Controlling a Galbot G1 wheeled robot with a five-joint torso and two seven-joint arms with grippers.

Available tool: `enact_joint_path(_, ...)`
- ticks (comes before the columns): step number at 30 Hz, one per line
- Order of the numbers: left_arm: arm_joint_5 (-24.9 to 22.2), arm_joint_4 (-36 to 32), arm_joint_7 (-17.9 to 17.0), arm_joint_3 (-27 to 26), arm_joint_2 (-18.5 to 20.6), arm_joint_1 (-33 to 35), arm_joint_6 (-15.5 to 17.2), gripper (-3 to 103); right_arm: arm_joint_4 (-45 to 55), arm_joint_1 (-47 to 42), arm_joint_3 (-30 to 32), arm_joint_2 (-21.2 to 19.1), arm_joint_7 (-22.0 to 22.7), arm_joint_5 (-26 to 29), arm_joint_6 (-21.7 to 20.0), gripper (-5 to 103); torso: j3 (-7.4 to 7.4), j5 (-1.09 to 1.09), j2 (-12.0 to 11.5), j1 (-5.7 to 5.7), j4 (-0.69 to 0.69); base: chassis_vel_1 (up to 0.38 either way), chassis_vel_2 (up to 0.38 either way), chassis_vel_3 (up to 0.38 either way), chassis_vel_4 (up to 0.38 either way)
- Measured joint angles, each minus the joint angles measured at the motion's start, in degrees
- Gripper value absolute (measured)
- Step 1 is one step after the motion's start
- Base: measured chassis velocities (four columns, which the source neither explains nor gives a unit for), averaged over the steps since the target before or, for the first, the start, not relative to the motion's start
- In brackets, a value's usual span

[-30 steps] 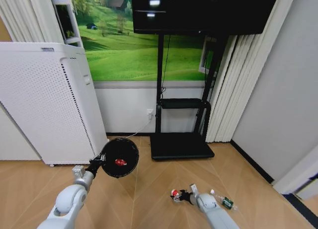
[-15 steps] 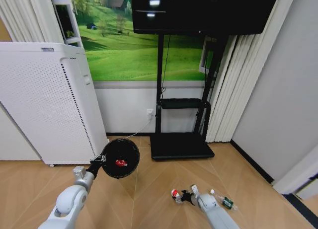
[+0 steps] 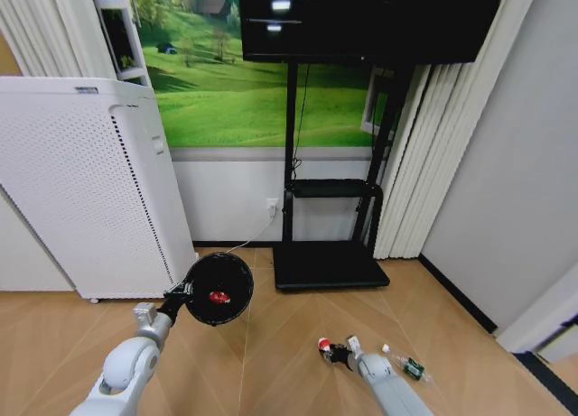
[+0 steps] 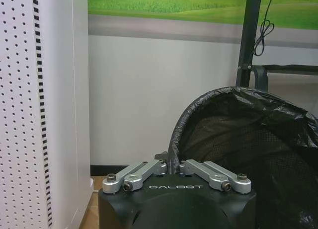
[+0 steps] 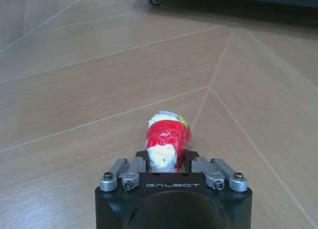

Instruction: Pick up the trash bin and place the garbage on the floor into it.

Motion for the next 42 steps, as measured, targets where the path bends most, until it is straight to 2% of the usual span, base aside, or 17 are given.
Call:
enact_joint_path(2,0.0,-0.1,-0.3,0.2,-0.3,0.2,0.0,4,2.7,-1.3,1.7,-0.3,0.7,1.5,0.1,32,0.00,-0.01,0.0,0.00,-0.01,0.000,0.000,0.000,0.000)
enact_joint_path(4,0.0,-0.3,-0.9,0.1,-0.7,0.7,0.1,4,7.7,-3.5,4.3,-0.8,2.3,5.8,0.0,26,0.00,-0.01,0.0,0.00,0.00,0.000,0.000,0.000,0.000)
enact_joint_path(7,0.0,-0.3,-1.5,0.1,-0.7,0.6,0.1,4,11.7,-5.3,6.5,-1.5,2.7,8.5,-0.3,26,0.00,0.00,0.0,0.00,-0.01,0.000,0.000,0.000,0.000)
enact_joint_path(9,-1.8,0.7,-4.0,0.1,-0.9,-0.1,0.8,4,20.9,-7.7,10.6,-3.4,3.6,13.0,-1.4,26,0.00,-0.05,0.0,0.00,-0.03,0.000,0.000,0.000,0.000)
enact_joint_path(10,-1.8,0.7,-4.0,0.1,-0.9,-0.1,0.8,4,20.9,-7.7,10.6,-3.4,3.6,13.0,-1.4,26,0.00,-0.05,0.0,0.00,-0.03,0.000,0.000,0.000,0.000)
enact_joint_path(12,-5.6,4.6,-7.8,1.2,-1.4,-3.0,1.6,4,28.6,-8.8,13.8,-4.1,6.6,17.2,-2.5,26,-0.01,-0.04,0.0,0.00,-0.01,0.000,0.000,0.000,0.000)
enact_joint_path(16,-8.6,8.4,-8.4,3.1,-1.5,-5.7,2.3,4,36.1,-10.0,16.5,-4.2,8.5,21.5,-4.7,26,0.00,-0.03,0.0,0.00,0.01,0.000,0.000,0.000,0.000)
enact_joint_path(18,-13.9,12.2,-9.1,5.8,-2.1,-9.0,4.2,4,45.8,-12.4,18.1,-4.9,8.2,24.5,-7.5,26,-0.01,-0.03,0.0,0.00,0.00,0.000,0.000,0.000,0.000)
enact_joint_path(20,-14.5,13.2,-9.1,6.5,-2.4,-9.8,4.5,4,48.1,-13.0,18.3,-5.1,7.9,25.0,-8.3,26,-0.01,-0.04,0.0,0.00,-0.02,0.000,0.000,0.000,0.000)
enact_joint_path(21,-15.2,15.9,-9.2,8.8,-3.2,-12.0,5.1,4,54.4,-14.7,17.9,-5.5,7.3,26.1,-10.0,26,0.00,-0.06,0.0,0.00,-0.03,0.000,0.000,0.000,0.000)
enact_joint_path(24,-15.2,16.9,-9.3,10.3,-3.6,-13.1,5.3,4,57.2,-15.5,17.3,-5.6,7.1,26.3,-10.7,26,-0.01,-0.03,0.0,0.00,-0.04,0.000,0.000,0.000,0.000)
enact_joint_path(25,-15.2,17.7,-10.0,12.9,-4.1,-14.5,5.8,4,60.7,-16.3,15.8,-5.4,7.3,25.8,-11.3,26,-0.01,-0.04,0.0,0.00,-0.03,0.000,0.000,0.000,0.000)
enact_joint_path(26,-14.8,17.3,-13.1,18.7,-5.0,-15.9,7.3,4,64.9,-17.2,11.9,-5.2,7.2,21.9,-11.4,26,-0.01,-0.03,0.0,0.00,-0.01,0.000,0.000,0.000,0.000)
enact_joint_path(33,-15.4,15.1,-17.0,29.0,-4.6,-17.3,7.4,4,66.7,-17.1,4.1,-6.4,7.4,18.8,-12.4,26,-0.01,-0.02,0.0,0.00,-0.01,0.000,0.000,0.000,0.000)
enact_joint_path(37,-15.4,14.3,-17.4,31.5,-4.4,-18.2,7.2,4,67.0,-16.7,1.0,-6.6,7.9,18.2,-13.2,26,-0.01,-0.03,0.0,0.00,-0.01,0.000,0.000,0.000,0.000)
enact_joint_path(39,-15.4,13.9,-17.4,32.7,-4.7,-18.9,7.1,4,66.7,-16.3,-1.6,-6.4,8.3,16.1,-14.0,23,-0.01,-0.03,0.0,0.00,-0.01,0.000,0.000,0.000,0.000)
enact_joint_path(42,-15.5,13.6,-17.4,33.1,-4.9,-19.1,7.1,4,66.1,-16.2,-2.7,-5.9,9.0,15.2,-14.1,33,-0.01,-0.03,0.0,0.00,-0.01,0.000,0.000,0.000,0.000)
